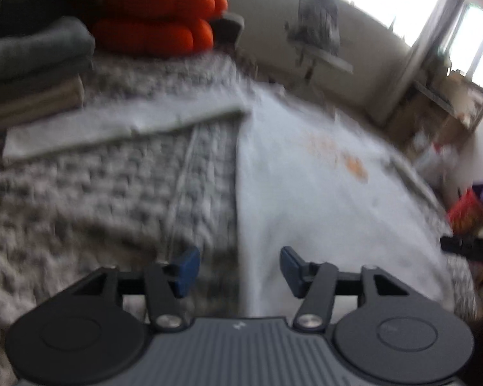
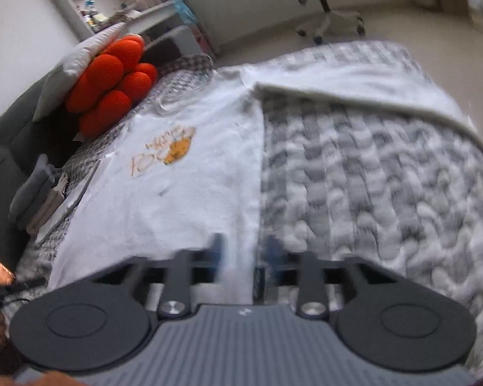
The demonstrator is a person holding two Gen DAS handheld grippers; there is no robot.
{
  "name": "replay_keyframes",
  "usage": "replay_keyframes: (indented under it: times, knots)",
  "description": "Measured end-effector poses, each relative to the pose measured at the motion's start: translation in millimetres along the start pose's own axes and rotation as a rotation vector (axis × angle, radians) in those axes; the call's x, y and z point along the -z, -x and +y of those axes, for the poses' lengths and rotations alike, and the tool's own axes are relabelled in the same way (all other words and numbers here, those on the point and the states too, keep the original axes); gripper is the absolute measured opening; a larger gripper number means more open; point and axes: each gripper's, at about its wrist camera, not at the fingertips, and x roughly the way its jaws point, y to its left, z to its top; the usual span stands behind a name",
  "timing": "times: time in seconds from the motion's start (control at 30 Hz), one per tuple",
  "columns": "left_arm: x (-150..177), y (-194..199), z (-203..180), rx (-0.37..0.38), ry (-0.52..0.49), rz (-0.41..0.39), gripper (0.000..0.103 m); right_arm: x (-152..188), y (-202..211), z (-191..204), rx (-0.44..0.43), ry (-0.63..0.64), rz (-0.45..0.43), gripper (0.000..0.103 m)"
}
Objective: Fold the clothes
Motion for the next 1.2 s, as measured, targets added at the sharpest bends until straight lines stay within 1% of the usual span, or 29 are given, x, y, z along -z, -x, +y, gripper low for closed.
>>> replay_keyframes:
  times: [0.07,0.2,0.33,0.43,0.5,0.57,0.63,0.7,0.77,0.87,1.0,1.2]
  knots:
    - [-9,-4,-7,0.008,-0.013,-0.022,0.067,-6,-5,10,-0.019,0.056,-0.009,0.051]
    - [-22,-23,-35,0.016,-0.109,-0.041,0.074,-21,-25,36,-0.039,0.174,0.013,0.051]
    - [-29,-49,-63,0.044,-0.219,-0.044,0.079,-35,-51,61,-0.061,0.284,0.045,0.051]
    - [-33,-74,-80,0.073,-0.305,-0.032,0.079,-42,-72,76,-0.084,0.346,0.073,0.051]
    - [-33,-91,-88,0.076,-0.353,-0.019,0.079,-43,-87,86,-0.093,0.39,0.097,0.051]
    - [-29,-103,-90,0.078,-0.383,0.0,0.08,-38,-100,92,-0.084,0.439,0.127,0.051]
    - [-20,-107,-89,0.082,-0.427,-0.003,0.082,-30,-107,95,-0.073,0.5,0.144,0.051]
    - [-9,-104,-88,0.08,-0.493,-0.015,0.085,-19,-104,96,-0.067,0.576,0.138,0.052]
    - [3,-95,-85,0.081,-0.544,-0.034,0.087,-10,-94,91,-0.074,0.613,0.142,0.052]
    - [10,-81,-74,0.103,-0.537,-0.037,0.087,-1,-77,80,-0.1,0.64,0.156,0.052]
    - [14,-67,-60,0.128,-0.516,-0.007,0.088,8,-56,67,-0.123,0.666,0.198,0.052]
    - [24,-45,-51,0.143,-0.576,0.041,0.088,21,-33,59,-0.119,0.743,0.284,0.054]
